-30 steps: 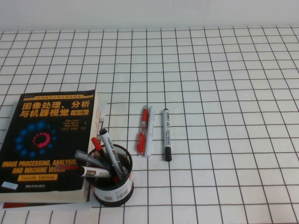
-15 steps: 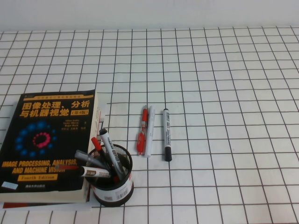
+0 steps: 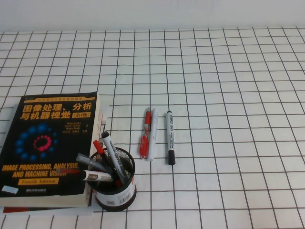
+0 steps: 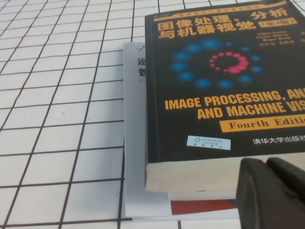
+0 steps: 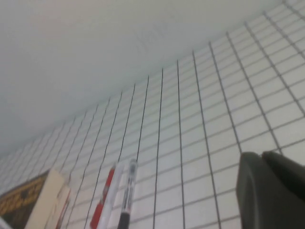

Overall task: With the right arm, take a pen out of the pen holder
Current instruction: 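Take a marker out of the pen holder and lay it on the table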

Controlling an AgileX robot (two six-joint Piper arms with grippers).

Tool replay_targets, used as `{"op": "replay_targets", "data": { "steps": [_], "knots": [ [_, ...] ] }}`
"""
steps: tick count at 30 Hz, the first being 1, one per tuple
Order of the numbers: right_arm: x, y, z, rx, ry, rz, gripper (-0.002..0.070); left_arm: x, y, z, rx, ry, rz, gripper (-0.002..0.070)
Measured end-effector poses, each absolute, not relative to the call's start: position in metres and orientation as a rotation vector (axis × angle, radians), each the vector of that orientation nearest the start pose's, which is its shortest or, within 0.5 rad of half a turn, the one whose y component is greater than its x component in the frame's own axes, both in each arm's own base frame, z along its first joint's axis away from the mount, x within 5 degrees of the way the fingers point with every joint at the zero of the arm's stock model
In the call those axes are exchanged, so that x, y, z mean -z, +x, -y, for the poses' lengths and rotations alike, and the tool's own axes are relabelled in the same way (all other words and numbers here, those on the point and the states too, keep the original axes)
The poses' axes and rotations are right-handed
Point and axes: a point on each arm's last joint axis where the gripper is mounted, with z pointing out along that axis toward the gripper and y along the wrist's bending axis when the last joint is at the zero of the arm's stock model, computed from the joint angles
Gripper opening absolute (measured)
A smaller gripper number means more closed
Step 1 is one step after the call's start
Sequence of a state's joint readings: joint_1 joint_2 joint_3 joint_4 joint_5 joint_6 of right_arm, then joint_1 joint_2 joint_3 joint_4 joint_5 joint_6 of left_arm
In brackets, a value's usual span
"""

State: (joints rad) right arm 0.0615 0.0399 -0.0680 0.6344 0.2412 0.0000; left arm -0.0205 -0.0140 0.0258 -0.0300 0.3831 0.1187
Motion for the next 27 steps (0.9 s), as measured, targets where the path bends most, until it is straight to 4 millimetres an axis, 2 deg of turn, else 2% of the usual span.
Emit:
{"op": "replay_targets", "data": {
  "steps": [6, 12, 15, 22, 25, 27],
  "knots": [
    [-0.253, 0.065, -0.031, -0.646, 0.218, -1.962, -0.0016, -0.171, 0.052, 0.002, -0.038, 0.112, -1.875, -0.0004],
    [-0.271, 0.094, -0.039, -0.613, 0.071, -2.230, -0.0016, -0.171, 0.052, 0.002, -0.038, 0.112, -1.875, -0.0004],
    [-0.276, 0.111, -0.041, -0.592, 0.000, -2.319, -0.0016, -0.171, 0.052, 0.002, -0.038, 0.112, -1.875, -0.0004],
    [-0.267, 0.150, -0.044, -0.561, -0.091, -2.466, -0.0016, -0.171, 0.052, 0.002, -0.038, 0.112, -1.875, -0.0004],
    [-0.266, 0.168, -0.055, -0.563, -0.166, -2.503, -0.0016, -0.171, 0.052, 0.002, -0.038, 0.112, -1.875, -0.0004],
    [-0.266, 0.178, -0.070, -0.577, -0.256, -2.502, -0.0016, -0.171, 0.052, 0.002, -0.038, 0.112, -1.875, -0.0004]
  ]
}}
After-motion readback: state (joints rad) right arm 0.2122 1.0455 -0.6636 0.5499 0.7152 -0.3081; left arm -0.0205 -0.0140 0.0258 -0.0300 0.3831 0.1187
